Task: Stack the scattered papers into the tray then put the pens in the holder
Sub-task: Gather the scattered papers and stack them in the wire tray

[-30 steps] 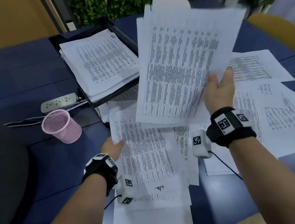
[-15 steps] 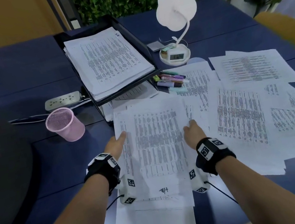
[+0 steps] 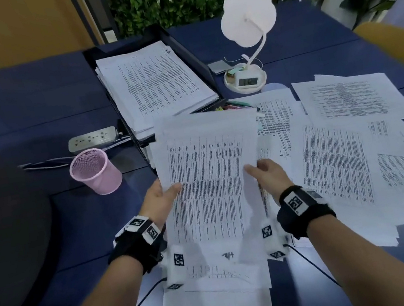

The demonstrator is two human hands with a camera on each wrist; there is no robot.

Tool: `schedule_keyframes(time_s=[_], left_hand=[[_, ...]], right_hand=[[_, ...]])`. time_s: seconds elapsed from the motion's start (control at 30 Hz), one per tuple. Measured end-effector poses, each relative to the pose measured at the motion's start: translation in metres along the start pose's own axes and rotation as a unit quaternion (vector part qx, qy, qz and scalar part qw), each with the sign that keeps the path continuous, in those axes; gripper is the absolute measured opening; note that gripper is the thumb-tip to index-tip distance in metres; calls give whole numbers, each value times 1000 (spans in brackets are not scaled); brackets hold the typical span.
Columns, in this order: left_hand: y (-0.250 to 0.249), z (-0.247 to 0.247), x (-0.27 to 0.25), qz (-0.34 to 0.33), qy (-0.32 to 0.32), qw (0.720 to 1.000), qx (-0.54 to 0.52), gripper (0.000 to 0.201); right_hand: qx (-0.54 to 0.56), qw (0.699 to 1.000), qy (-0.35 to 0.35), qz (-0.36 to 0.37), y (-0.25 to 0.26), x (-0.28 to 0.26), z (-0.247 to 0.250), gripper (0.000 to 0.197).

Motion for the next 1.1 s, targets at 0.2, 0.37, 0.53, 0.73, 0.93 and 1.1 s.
schedule_keyframes(time_s=[0.2,0.37,0.53,0.73,0.93,1.1], left_hand=[[-81,-1,-1,-122,-81,988,-37,45],[-137,1,-18,-230,-151,958,-83,43],[-118,0,-7,-201,-135,966,-87,46],[-87,-1,4,-145,-97,980,-91,41],[-90,-11,8,-144,-75,983,-90,48],[-83,-11,13,-148,-98,981,-79,28]], right_hand=[[114,986,-21,120,81,-27,5,41],[175,940,-110,273,141,-59,26,28],[174,946,-114,250,129,-48,25,28],[187,962,-85,181,99,-31,24,29],[186,963,-62,184,99,-31,19,42],[125,976,-28,174,88,-21,9,40]])
Point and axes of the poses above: each hand's wrist, its own x-axis towards the middle knuckle, its own z-axis out of the back of the hand, y = z × x, the point moved 8 cm from there along x, towards the middle knuckle, and after that the axes turned 5 degrees about -y, right-handed, at the moved point
